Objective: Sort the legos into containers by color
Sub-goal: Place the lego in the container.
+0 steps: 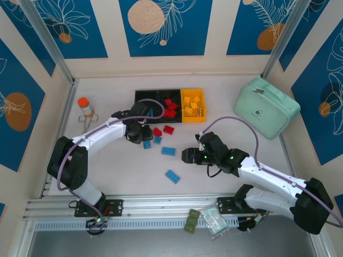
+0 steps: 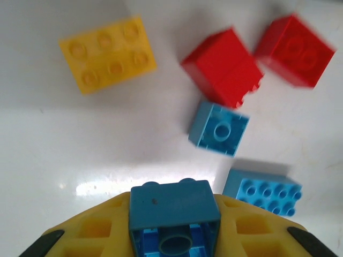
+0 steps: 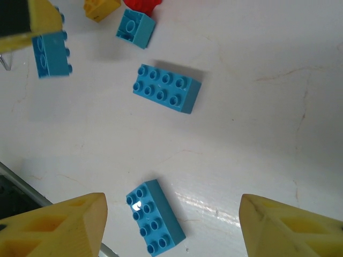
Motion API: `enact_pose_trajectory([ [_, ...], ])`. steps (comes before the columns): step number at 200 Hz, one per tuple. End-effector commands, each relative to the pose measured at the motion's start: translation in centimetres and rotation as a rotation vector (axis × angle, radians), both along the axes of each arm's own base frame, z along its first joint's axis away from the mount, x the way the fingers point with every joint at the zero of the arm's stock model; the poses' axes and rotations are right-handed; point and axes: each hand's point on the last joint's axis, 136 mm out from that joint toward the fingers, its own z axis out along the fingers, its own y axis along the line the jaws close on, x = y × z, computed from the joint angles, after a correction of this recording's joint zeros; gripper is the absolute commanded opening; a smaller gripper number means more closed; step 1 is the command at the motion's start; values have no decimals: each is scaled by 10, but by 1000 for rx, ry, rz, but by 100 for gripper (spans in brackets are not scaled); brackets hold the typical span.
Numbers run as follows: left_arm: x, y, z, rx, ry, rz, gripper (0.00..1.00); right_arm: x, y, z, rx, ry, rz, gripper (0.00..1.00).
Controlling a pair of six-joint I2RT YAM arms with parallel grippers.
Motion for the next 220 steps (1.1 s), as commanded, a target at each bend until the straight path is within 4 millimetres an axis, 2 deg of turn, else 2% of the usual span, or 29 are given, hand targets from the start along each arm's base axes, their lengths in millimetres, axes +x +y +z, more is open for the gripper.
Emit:
enact_pose_trajectory([
  [1, 23, 8, 19, 16, -53, 1, 26, 11, 9, 19, 21, -42, 13, 66],
  [57, 88, 17, 38, 80, -128, 23, 26, 34, 10, 35, 18, -56, -24, 66],
  [91, 129, 20, 35, 116, -142, 38, 26, 38, 8, 36, 4, -50, -45, 66],
  [147, 189, 24, 24, 165, -155, 57, 27, 33, 0, 30, -5, -29, -79, 66],
  [181, 212, 27, 13, 240, -153, 39, 28, 30, -5, 26, -12, -19, -96, 66],
  [220, 219, 30, 0, 280, -148, 37, 31, 30, -7, 26, -17, -18, -104, 66],
])
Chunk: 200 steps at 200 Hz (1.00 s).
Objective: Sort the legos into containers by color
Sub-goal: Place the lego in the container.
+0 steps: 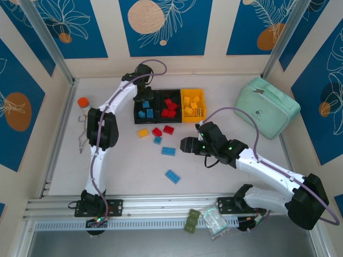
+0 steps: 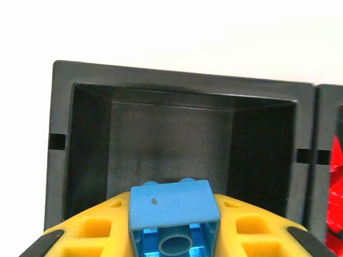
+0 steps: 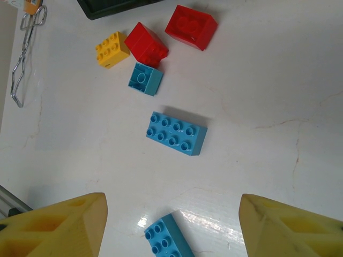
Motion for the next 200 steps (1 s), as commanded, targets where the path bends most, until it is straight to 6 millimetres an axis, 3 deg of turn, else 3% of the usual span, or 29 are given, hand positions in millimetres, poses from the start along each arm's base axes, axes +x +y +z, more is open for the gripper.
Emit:
enact_pose_trajectory([
  [1, -1, 13, -6, 73, 27, -6, 30, -2, -7, -4, -16, 9, -25, 66],
  [24, 1, 12, -8, 85, 25, -14, 33, -2, -7, -5, -18, 12, -22, 66],
  [52, 2, 13, -2, 95, 14, -17, 47, -2, -6, -7, -18, 20, -21, 66],
  [110, -11, 3, 51, 85, -71, -58, 52, -4, -6, -9, -26, 22, -20, 66],
  [146, -45, -17, 80, -5, -116, -138, 53, -7, -10, -8, -42, 18, -16, 66],
  [200, -117, -45, 72, -128, -44, -293, 55, -18, -22, -11, -58, 26, -13, 67],
])
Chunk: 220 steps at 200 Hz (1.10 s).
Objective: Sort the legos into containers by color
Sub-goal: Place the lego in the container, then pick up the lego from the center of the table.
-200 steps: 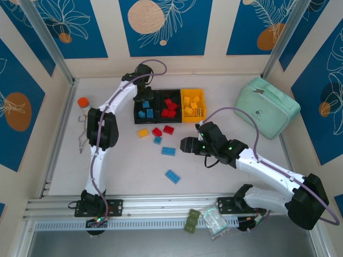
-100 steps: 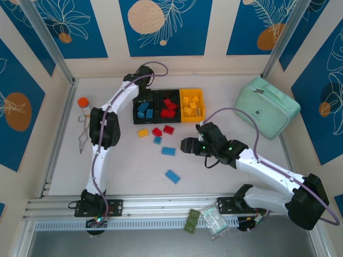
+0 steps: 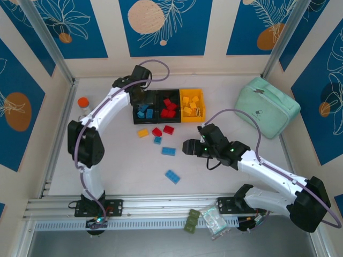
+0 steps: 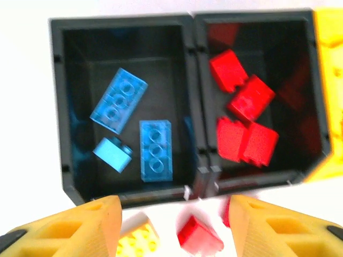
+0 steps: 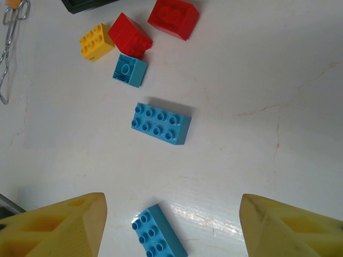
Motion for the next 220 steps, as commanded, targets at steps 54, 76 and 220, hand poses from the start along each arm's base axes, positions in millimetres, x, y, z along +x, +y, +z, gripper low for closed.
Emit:
enact_pose_trajectory([
  [54, -87, -31, -36, -47, 92, -200, 59, -22, -17, -6, -3, 6, 14, 67],
  [76, -104, -32, -55, -43, 110, -215, 59, -27, -14, -4, 9, -10, 50, 67],
  [220, -124, -40, -143, 60, 220, -201, 67, -24, 2, -10, 20, 3, 96, 72],
])
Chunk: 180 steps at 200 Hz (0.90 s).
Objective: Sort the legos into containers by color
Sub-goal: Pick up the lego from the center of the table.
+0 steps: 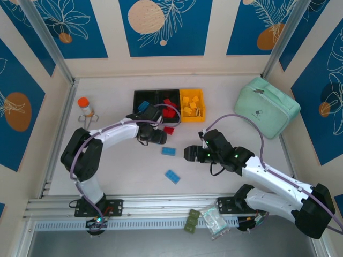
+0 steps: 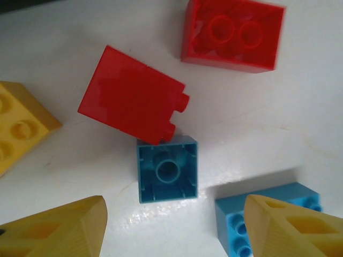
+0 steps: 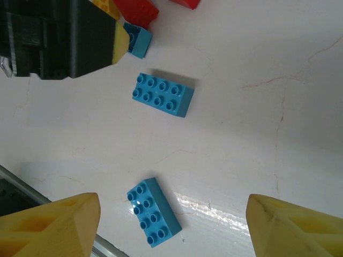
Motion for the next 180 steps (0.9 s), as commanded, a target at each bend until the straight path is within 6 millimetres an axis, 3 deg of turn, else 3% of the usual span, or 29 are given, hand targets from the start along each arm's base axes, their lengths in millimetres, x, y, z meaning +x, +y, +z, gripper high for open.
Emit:
enact_pose_trajectory([
  [1, 3, -1, -12, 38, 5, 18, 67, -1, 3, -1, 7, -2, 20, 72],
  [88, 14, -2, -30, 87, -8, 27, 47, 0, 1, -12, -1, 24, -2, 72],
  [125, 10, -3, -24, 85, -7, 9, 36, 2, 1, -14, -2, 29, -9, 72],
  [180, -3, 6, 0, 60, -25, 10, 34, 5, 7, -14, 6, 34, 1, 72],
])
